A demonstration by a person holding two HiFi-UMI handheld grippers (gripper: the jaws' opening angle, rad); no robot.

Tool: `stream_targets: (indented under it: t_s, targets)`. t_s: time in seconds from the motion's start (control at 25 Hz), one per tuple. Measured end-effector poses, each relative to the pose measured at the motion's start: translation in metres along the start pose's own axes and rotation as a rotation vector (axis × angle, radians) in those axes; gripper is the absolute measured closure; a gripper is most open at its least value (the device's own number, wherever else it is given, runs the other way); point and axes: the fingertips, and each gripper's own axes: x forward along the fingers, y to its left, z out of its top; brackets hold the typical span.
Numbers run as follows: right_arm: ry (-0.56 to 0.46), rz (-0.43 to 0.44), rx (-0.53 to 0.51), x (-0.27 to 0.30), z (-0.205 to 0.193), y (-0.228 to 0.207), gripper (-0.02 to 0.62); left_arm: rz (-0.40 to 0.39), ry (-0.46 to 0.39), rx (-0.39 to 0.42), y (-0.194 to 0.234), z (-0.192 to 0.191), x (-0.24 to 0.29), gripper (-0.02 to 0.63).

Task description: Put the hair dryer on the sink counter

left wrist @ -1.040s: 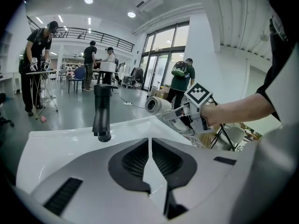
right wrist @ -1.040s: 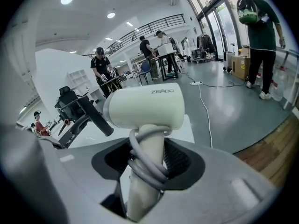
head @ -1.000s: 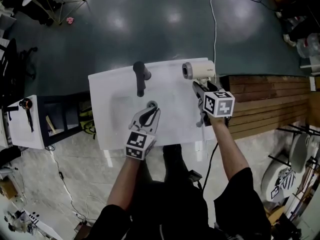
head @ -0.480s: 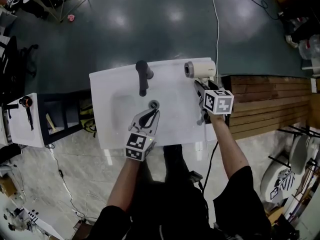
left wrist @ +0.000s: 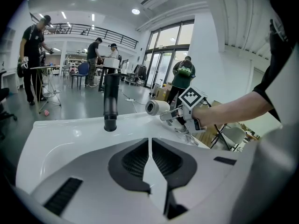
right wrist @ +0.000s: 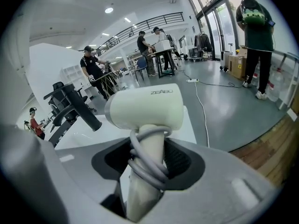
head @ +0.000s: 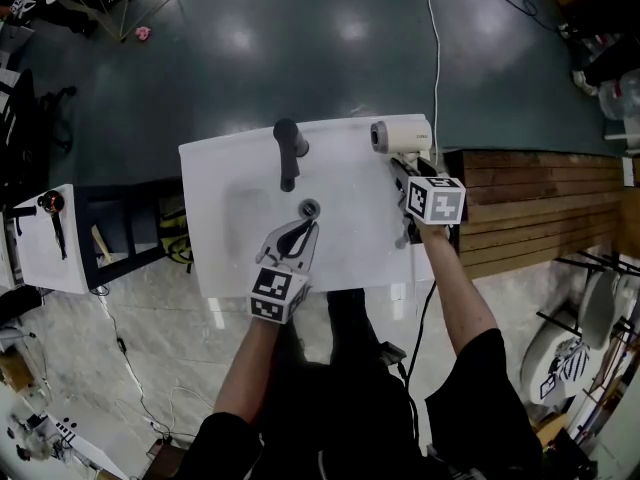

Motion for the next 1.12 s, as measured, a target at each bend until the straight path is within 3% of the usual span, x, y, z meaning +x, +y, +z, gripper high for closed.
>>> stream_targets:
  t_s: [1.12]
  targets:
    - [0.093,-0.072,-0.032,0.022,-0.004,-0.010,0.390,0.004,0.011,-0.038,0.009,-0.014,-0.005,0.580]
